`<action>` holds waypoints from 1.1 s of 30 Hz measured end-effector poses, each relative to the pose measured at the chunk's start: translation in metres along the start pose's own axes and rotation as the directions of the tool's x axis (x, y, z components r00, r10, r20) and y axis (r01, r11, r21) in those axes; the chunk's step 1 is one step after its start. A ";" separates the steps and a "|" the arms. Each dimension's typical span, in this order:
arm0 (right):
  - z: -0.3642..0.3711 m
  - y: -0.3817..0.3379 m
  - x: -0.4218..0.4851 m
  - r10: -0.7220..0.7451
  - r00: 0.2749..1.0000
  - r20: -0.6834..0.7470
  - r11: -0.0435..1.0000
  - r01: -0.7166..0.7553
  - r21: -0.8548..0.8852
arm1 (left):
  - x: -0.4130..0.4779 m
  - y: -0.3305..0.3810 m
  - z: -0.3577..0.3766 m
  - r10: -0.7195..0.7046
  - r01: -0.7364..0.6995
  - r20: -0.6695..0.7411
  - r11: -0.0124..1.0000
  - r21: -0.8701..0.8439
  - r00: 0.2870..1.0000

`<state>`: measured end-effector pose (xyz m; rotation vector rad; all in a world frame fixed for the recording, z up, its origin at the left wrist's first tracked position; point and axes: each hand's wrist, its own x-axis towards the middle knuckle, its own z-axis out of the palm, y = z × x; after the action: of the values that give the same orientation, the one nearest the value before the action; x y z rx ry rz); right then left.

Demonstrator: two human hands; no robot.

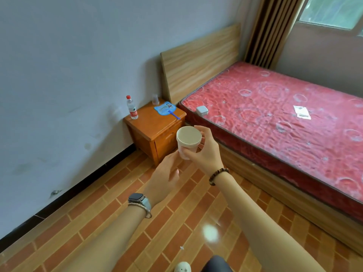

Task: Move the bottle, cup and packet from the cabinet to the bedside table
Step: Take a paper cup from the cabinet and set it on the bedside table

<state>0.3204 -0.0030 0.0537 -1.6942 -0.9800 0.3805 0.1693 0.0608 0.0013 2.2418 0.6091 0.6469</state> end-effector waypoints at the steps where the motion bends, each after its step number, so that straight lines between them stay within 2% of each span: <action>1: 0.002 0.001 0.013 -0.003 1.000 0.007 1.000 0.002 0.007 | 0.011 -0.005 -0.001 -0.009 0.009 0.000 1.000 0.006 1.000; 13: 0.024 0.049 0.179 -0.041 0.989 0.144 0.996 0.029 0.083 | 0.152 -0.057 0.001 -0.141 0.145 -0.077 0.989 0.041 0.987; 20: 0.035 0.066 0.279 -0.087 0.965 0.248 0.992 0.061 0.112 | 0.235 -0.083 0.007 -0.264 0.272 -0.156 0.962 0.033 0.952; 28: 0.069 0.087 0.361 -0.148 0.916 0.372 0.988 0.118 0.103 | 0.290 -0.121 0.004 -0.381 0.400 -0.233 0.916 0.040 0.895; 33: 0.105 0.099 0.410 -0.153 0.899 0.410 0.987 0.121 0.104 | 0.324 -0.156 -0.009 -0.436 0.452 -0.234 0.892 0.018 0.869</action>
<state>0.5394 0.3701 0.0157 -1.4920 -1.3708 0.6971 0.3751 0.3549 -0.0221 1.9982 1.2387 0.6475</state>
